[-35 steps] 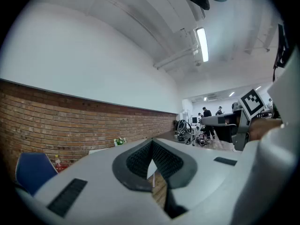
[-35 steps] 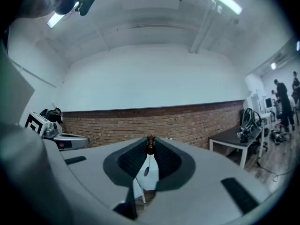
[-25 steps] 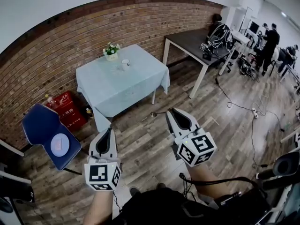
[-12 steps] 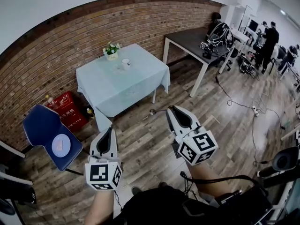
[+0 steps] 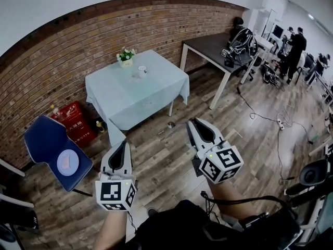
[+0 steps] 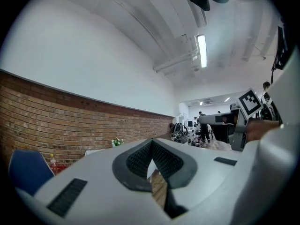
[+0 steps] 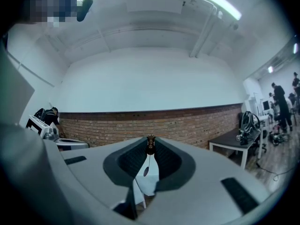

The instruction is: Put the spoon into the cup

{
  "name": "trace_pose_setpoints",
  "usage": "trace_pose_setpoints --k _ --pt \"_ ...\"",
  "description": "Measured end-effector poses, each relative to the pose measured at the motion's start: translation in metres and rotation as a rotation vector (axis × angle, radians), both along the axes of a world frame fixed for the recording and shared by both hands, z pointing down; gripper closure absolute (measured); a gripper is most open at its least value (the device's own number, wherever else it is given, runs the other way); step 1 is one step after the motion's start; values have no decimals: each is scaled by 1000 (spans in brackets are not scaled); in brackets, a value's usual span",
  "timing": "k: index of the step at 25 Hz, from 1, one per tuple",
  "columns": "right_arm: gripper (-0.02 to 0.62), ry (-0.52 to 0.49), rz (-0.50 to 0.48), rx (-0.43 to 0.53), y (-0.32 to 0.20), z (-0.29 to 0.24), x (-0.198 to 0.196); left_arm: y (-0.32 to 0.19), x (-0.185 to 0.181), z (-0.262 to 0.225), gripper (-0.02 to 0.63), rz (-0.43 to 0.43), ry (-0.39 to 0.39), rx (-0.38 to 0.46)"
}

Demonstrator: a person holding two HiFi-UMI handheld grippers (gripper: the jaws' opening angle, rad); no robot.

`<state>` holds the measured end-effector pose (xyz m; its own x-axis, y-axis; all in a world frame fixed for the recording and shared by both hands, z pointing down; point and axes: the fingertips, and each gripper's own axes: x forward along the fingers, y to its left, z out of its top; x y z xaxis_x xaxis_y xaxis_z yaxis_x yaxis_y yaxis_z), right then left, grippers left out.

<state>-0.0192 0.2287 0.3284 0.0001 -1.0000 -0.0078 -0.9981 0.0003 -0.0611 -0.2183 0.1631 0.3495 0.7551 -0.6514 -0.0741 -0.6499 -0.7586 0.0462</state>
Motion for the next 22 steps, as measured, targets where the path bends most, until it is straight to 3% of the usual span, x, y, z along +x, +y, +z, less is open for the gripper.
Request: trace_pose_setpoints --k 11,22 --pt "537 25 -5 -13 -22 6 -16 -22 -13 9 597 6 9 -17" --pt "537 3 -42 -7 -86 4 17 -79 12 12 597 -45 -4 -27"
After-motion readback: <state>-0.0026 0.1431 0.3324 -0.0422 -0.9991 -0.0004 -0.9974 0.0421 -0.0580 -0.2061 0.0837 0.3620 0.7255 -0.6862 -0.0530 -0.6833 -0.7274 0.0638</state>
